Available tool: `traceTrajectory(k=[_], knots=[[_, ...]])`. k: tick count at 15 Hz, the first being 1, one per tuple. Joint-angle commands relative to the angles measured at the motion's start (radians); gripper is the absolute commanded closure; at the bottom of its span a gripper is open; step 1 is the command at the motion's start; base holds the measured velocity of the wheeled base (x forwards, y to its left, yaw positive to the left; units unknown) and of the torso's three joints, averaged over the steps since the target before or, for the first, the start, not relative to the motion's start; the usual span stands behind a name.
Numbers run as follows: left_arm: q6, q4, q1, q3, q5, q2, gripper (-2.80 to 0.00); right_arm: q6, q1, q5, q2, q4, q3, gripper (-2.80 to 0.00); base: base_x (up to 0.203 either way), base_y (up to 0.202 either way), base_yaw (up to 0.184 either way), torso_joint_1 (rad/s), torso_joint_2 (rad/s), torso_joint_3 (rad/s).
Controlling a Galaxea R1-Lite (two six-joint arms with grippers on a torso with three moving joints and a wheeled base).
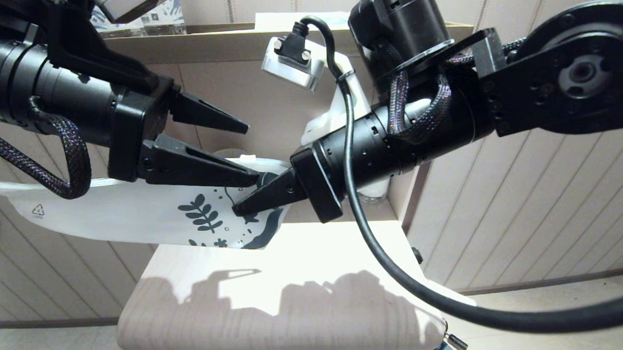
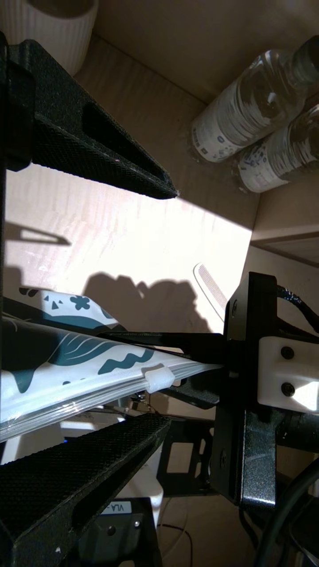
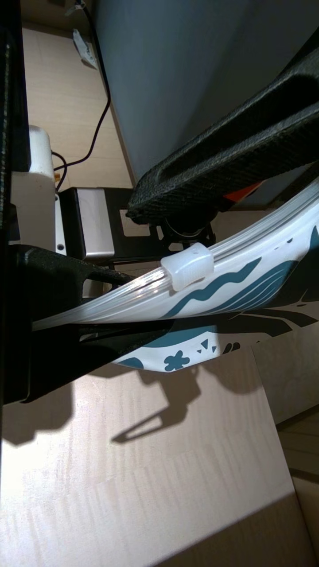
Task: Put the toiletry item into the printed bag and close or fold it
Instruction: Hand it to the other hand
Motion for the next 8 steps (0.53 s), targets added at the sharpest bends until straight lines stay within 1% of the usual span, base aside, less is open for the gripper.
traceTrajectory(k=[1, 8], knots=[[0.003, 0.006, -0.001, 0.002, -0.004, -0.004, -2.8, -0.001, 0.002, 0.004, -0.001, 0.002, 0.0, 0.0, 0.0, 0.0, 0.0, 0.0, 0.0, 0.0], [0.004, 0.011, 0.001, 0.001, 0.016, -0.009, -2.8, -0.001, 0.002, 0.004, 0.002, 0.002, 0.0, 0.0, 0.0, 0.0, 0.0, 0.0, 0.0, 0.0]])
